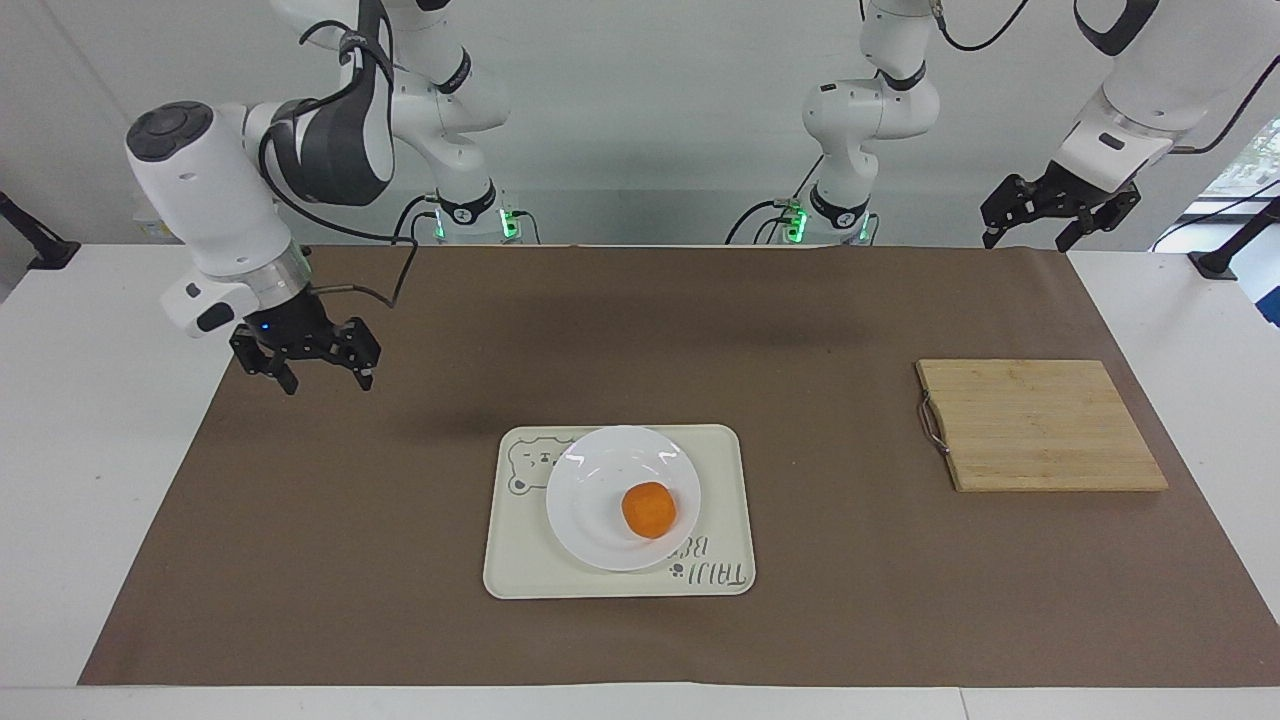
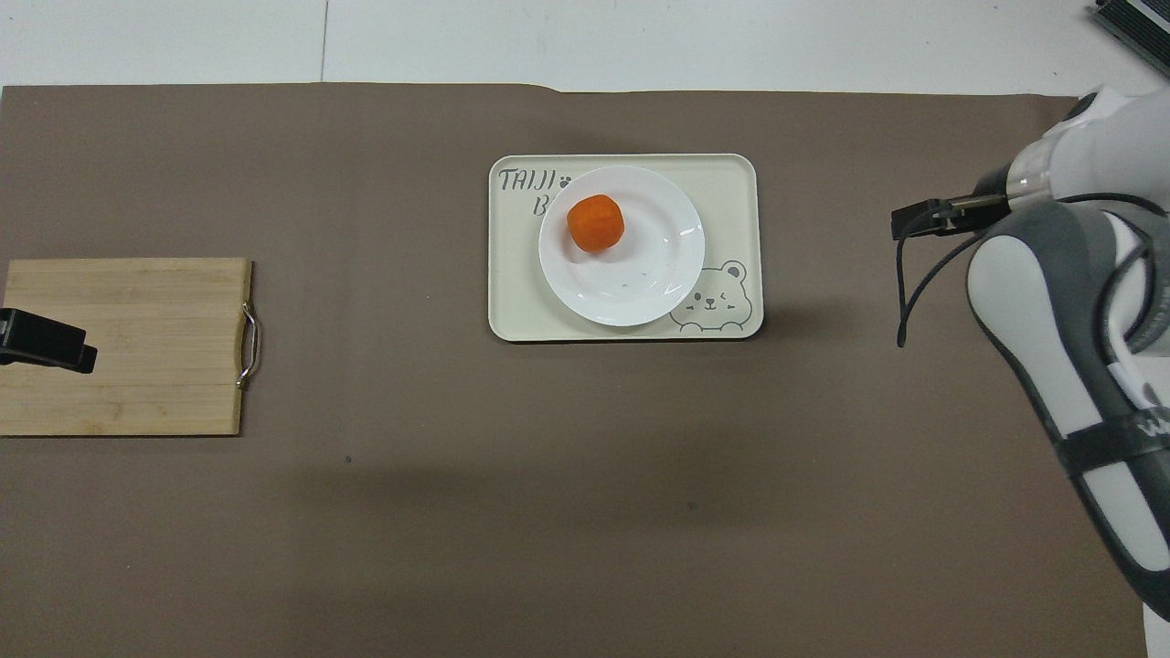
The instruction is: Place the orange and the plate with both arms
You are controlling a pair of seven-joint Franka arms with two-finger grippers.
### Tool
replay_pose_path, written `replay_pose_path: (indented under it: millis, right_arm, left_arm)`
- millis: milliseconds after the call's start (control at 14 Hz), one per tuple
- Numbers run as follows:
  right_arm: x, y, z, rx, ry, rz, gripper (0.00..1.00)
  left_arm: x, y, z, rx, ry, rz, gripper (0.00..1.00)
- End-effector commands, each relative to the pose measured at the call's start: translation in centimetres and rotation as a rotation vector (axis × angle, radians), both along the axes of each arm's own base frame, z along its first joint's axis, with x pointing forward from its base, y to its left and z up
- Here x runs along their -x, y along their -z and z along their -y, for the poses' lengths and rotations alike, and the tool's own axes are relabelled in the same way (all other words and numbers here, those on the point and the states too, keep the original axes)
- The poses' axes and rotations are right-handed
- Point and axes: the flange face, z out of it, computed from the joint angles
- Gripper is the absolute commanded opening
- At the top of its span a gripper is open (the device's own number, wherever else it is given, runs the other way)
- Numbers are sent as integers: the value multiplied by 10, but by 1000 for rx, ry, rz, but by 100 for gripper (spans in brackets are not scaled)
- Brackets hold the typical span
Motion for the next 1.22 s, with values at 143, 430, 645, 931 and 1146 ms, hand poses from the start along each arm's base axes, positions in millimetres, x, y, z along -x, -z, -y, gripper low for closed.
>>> replay_pose_path:
  millis: [143, 430, 645, 931, 1146]
  right_arm:
    - [39, -43, -2, 9, 2, -46, 100]
    - [71, -61, -3, -3, -9, -130, 100]
    - [85, -55, 13, -7, 12, -155, 100]
    - [89, -54, 38, -11, 24, -161, 100]
    - [88, -61, 50, 5, -40, -144, 100]
  left_arm:
    - [-1, -4, -3, -13, -12, -6, 100]
    - [-1, -3, -3, -13, -12, -8, 100]
    - [-1, -3, -3, -13, -12, -8, 100]
    - [-1, -3, -3, -13, -12, -8, 100]
    - [-1, -3, -3, -13, -12, -8, 100]
